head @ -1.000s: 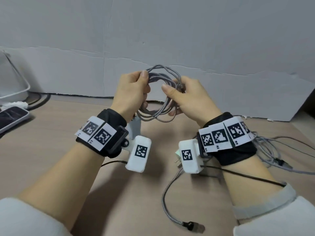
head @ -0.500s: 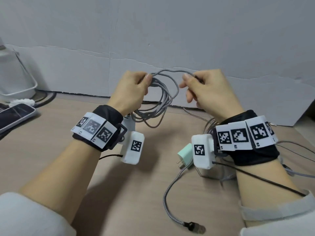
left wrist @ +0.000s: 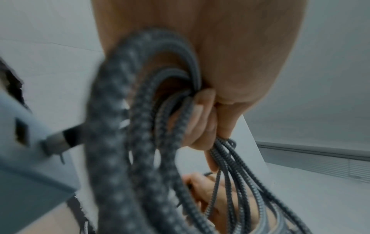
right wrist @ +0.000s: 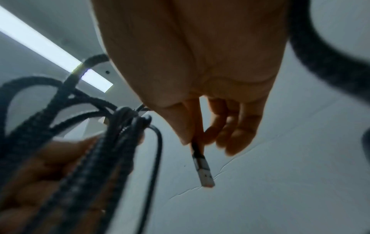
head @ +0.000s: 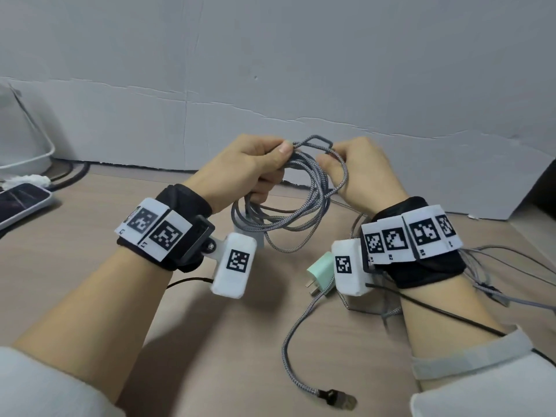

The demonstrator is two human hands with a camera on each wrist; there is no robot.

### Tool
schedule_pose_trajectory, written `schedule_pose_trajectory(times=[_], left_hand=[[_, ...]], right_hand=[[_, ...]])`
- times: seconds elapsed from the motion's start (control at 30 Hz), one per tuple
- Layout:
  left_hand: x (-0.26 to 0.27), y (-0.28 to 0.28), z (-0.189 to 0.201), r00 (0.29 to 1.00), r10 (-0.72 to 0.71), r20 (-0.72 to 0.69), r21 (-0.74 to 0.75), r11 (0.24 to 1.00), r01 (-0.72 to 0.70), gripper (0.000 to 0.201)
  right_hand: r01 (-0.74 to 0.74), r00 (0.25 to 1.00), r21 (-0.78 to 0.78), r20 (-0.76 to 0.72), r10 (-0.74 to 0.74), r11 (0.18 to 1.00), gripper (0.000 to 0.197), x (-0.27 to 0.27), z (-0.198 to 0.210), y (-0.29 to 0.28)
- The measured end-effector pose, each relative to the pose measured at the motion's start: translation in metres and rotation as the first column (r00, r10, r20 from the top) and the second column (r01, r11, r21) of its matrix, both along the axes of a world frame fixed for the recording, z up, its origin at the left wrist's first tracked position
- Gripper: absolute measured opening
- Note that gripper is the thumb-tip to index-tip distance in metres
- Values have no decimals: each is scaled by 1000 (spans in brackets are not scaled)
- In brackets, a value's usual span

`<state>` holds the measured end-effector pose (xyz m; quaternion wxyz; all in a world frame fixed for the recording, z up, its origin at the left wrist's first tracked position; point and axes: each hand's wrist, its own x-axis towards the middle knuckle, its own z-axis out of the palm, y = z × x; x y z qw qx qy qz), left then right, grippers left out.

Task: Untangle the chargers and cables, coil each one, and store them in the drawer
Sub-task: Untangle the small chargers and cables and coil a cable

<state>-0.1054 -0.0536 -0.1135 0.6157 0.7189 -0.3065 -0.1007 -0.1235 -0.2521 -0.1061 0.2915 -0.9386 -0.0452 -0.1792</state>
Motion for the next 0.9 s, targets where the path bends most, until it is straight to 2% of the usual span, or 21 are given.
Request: schedule_pose_trajectory(times=[0.07,0.13,0.2,0.27,0.4,0.47,0.57,0.6,0.63,0.7,0.77,0.8,0.9], left_hand=[[-1,-1,0,1000,21,21,-5,1000,-21,33],[0,-2,0,998,49,40,-20,999,-48,34],[1,-5,-2,997,62,55,-36,998,-60,36],[2,-6,-4,994,84,70,-41,996,-81,35],[8,-2,-7,986,145,88,-51,989,-141,33],[10,-1,-7,980,180,85,-64,983,-175,36],[11,-2,-8,965,238,108,-59,971,-233,30],[12,-3,-9,956,258,136,-44,966,-254,28],[12,-5,-10,943,275,186,-17,961,-277,28],[13,-7,-12,899,296,322,49,943,-328,28],[14,-7,-12,863,300,407,90,927,-364,27],[14,-7,-12,856,299,421,102,923,-372,27],[15,-4,-10,856,287,430,142,915,-378,29]], right_hand=[[-76,997,285,13,75,956,30,2,1,4],[-144,986,594,15,167,792,14,0,1,9],[-135,980,756,8,197,641,15,-1,1,12],[-134,974,805,-2,228,578,15,-1,0,11],[-181,918,846,-38,394,502,22,-7,4,11],[-199,878,885,-31,478,422,28,-11,8,11],[-119,796,961,-58,603,249,46,-11,13,9],[-109,778,967,-63,625,232,49,-12,13,9],[-116,773,961,-70,630,250,46,-12,12,11],[-146,811,913,-110,575,381,32,-12,8,19],[-149,868,862,-121,481,485,40,-11,3,27],[-131,890,855,-121,440,501,46,-10,1,30],[-62,930,846,-143,339,530,45,-9,0,34]])
